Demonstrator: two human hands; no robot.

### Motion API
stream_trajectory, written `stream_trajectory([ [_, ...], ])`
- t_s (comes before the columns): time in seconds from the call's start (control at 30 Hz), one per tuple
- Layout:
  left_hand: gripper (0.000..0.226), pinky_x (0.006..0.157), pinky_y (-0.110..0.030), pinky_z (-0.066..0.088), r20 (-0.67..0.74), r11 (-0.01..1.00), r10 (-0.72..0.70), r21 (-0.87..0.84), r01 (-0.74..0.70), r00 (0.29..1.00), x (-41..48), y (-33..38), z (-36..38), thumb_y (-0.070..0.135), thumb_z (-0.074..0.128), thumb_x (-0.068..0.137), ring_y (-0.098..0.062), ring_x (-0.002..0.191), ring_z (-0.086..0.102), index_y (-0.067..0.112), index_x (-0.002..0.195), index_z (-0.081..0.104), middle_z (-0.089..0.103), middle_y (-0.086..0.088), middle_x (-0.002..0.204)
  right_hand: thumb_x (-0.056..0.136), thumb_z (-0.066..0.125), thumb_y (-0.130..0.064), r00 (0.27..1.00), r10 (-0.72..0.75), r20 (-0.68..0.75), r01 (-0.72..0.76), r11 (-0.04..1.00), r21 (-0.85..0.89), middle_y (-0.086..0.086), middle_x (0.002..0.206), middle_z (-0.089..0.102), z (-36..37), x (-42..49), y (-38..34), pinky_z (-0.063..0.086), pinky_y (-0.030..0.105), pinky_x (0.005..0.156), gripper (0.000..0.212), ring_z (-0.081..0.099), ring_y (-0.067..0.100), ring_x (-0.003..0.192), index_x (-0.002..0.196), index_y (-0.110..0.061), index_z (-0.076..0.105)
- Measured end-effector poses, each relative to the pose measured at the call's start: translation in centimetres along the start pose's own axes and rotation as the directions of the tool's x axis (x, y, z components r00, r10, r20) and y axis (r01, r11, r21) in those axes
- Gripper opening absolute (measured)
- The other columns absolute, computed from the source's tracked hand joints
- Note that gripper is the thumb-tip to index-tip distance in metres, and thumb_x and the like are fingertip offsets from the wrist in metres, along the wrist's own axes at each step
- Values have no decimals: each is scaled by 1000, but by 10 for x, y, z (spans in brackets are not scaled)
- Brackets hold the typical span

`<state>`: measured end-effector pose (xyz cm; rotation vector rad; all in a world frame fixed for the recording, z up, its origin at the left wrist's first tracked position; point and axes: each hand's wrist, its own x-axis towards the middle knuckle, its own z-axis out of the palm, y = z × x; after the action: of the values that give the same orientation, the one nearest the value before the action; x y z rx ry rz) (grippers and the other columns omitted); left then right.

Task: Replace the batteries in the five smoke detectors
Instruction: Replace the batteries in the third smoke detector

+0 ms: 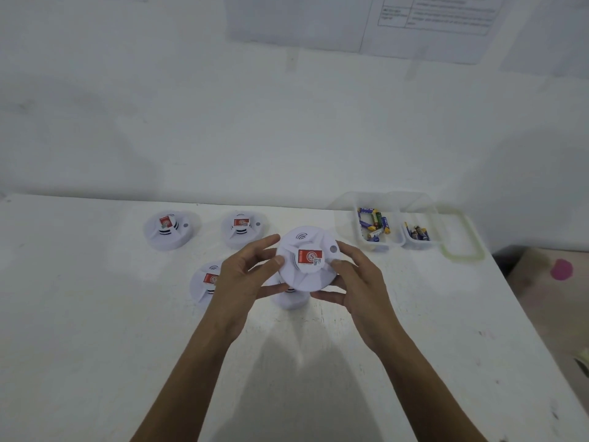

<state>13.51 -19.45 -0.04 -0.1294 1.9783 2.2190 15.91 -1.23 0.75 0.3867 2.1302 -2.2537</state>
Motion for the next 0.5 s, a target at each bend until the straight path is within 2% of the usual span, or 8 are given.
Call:
stream_trajectory([
  [0.07,35,71,-35,60,-49,1000,-2,-15,1,999,10,-5,3,18,67,86,-20,100,68,17,121,62,70,-5,110,95,56,-15,1000,-9,-19,9,1000,-13,2,102,70,-1,6,0,59,31,67,24,71,18,89,119,-17,52],
  [0.13,28,67,-31,59,-82,1000,12,-18,-14,997,20,-10,7,15,66,87,-19,97,69,11,115,64,70,-6,109,94,57,-16,998,-16,-60,12,998,-59,-1,95,70,-1,16,2,59,26,68,20,71,18,86,113,-16,50],
  [0.23,21,61,-22,56,-122,999,39,13,-37,992,38,-13,17,11,65,88,-16,92,70,11,109,66,71,-3,104,94,59,-17,994,-38,-105,27,994,-102,2,97,70,-2,36,7,58,23,70,20,70,16,89,113,-16,54],
  [0.37,24,59,-17,54,-129,998,51,43,-45,990,71,-14,28,9,65,88,-11,90,68,10,112,66,69,-1,105,93,59,-19,991,-45,-125,18,978,-207,5,112,66,-3,68,15,59,31,81,30,66,16,96,123,-15,58],
  [0.5,32,65,-23,58,-87,994,23,110,-13,996,108,-23,31,4,64,87,-17,92,69,4,118,65,68,-8,111,91,55,-13,991,-44,-128,1,948,-318,0,113,65,-3,99,26,58,38,85,36,65,13,94,127,-19,57],
])
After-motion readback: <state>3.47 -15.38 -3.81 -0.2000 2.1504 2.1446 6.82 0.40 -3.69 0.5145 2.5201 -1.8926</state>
